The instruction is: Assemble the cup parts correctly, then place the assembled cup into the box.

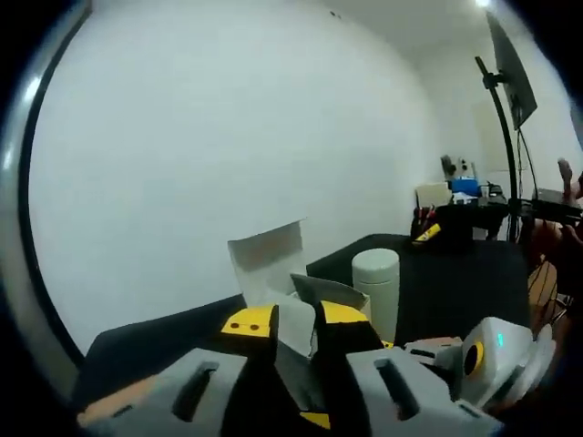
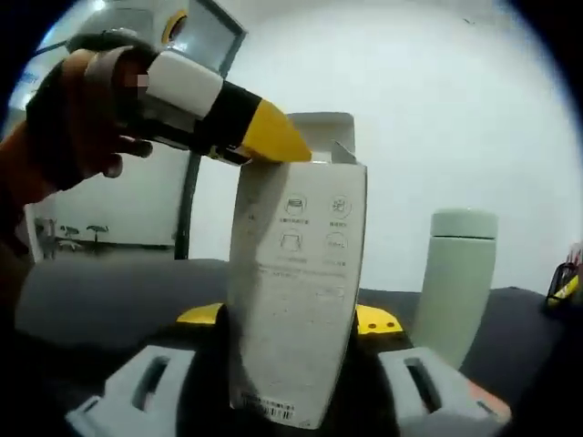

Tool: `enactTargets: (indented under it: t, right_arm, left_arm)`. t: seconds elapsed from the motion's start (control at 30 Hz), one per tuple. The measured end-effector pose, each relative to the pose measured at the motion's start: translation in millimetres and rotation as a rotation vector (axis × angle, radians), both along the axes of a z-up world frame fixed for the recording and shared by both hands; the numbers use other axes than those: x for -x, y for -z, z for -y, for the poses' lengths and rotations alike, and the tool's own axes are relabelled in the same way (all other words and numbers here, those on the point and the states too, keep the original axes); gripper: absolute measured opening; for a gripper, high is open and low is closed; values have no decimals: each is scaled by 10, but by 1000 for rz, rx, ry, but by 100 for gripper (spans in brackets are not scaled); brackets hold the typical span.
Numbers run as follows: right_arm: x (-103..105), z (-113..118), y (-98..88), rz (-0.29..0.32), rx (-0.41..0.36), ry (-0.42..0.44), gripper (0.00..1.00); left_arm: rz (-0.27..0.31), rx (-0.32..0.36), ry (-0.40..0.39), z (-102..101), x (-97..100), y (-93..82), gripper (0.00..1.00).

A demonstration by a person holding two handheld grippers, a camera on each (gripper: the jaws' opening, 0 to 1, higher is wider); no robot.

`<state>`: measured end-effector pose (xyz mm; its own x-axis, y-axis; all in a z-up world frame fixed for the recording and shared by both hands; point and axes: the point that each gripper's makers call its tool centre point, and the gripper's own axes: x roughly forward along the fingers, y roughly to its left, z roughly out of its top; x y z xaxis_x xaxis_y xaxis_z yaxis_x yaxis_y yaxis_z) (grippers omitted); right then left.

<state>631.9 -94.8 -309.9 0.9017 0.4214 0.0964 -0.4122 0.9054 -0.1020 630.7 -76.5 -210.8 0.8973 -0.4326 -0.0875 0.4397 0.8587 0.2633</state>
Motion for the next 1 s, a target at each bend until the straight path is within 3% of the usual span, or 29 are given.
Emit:
enactTargets:
  t: [0.17, 0.27, 0.47, 0.63, 0.8, 0.9, 1.0]
  right_arm:
    - [10, -9, 8, 0, 6, -10, 50]
    - [12, -4, 5, -1, 1, -11, 50]
    - [29, -4, 12, 2, -3, -13, 49]
    - [45, -17, 17, 6, -3, -13, 49]
    - [43, -34, 25, 7, -7, -17, 48]
    - [44, -28, 28, 6, -11, -18, 48]
    - [44, -24, 33, 2, -21, -18, 48]
  left_arm:
    - [6, -25, -58, 3, 6, -20, 31]
    - [-11, -24, -66, 28, 0, -14, 28]
    - [6, -39, -106, -30, 12, -58, 14]
    - [18, -28, -136, -139, 45, -56, 14]
    - [19, 56, -159, -262, 54, -56, 15]
    - [5, 162, -151, -313, 72, -55, 15]
    - [0, 312, -137, -402, 67, -62, 16]
